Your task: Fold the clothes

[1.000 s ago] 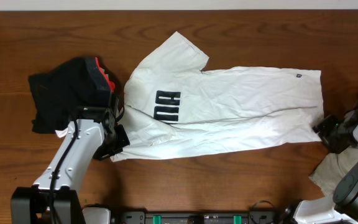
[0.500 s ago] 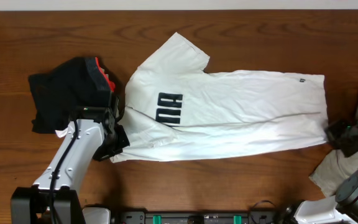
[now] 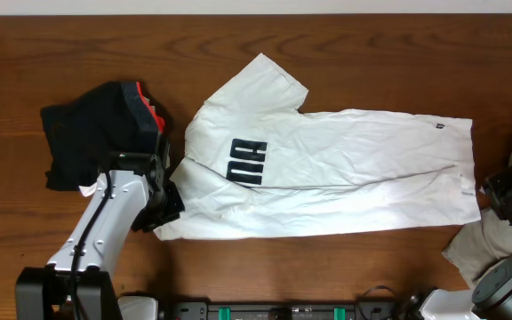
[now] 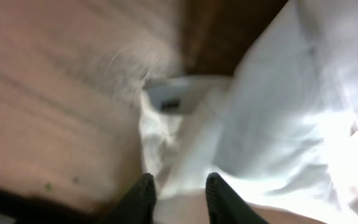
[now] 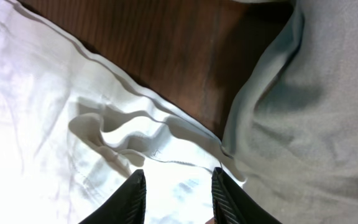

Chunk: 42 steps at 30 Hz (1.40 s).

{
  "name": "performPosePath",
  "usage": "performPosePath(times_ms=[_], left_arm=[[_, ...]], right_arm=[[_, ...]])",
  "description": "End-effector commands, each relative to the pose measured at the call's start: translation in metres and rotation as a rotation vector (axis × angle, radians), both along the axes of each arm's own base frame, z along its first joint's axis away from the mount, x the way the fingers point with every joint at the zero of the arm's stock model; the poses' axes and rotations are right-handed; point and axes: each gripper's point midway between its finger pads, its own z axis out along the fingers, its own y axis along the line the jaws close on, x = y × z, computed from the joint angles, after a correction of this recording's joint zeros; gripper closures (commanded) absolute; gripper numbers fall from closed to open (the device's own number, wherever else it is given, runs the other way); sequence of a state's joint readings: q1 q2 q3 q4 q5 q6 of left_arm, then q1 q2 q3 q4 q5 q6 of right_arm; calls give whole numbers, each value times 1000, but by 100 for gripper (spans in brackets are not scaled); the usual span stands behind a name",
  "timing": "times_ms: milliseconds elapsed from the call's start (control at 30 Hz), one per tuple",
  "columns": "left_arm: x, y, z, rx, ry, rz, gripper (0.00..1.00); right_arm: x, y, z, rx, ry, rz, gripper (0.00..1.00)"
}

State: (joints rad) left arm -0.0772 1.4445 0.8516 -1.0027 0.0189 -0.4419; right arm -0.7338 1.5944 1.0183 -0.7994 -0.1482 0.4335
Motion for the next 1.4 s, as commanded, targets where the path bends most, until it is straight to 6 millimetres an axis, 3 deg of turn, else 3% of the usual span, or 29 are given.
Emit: performPosePath(times_ms=[0,100,200,367,500,667,800,1033,1167,1367], left_arm=[[4,3,13,16,0,-1,65],[7,2,32,9,7,-1,63],[27,-10,54,-55,-57,-53,63],[89,-48,92,-194,-311,-261,55],[129,-65,101,-196,-422,-364,55],[179,-76,68,-191,-423,-446,53],[227,-85,42,-189,-446,-498,53],[310,-98,19,-157,-605,-582,30],[331,-101,1,-142,-651,-595,23],[335,-101,-37,-141,-618,-616,23]], right_arm=[[13,-1,14,8,-70,22,64],[34,11,26,53,-180,119,62],[55,28,38,87,-285,236,61],[85,61,49,73,-375,440,53],[106,94,56,61,-438,596,47],[119,124,59,43,-460,726,43],[118,133,58,47,-456,760,43],[104,135,49,67,-392,776,43],[92,130,41,52,-312,763,44],[88,128,38,50,-289,761,45]])
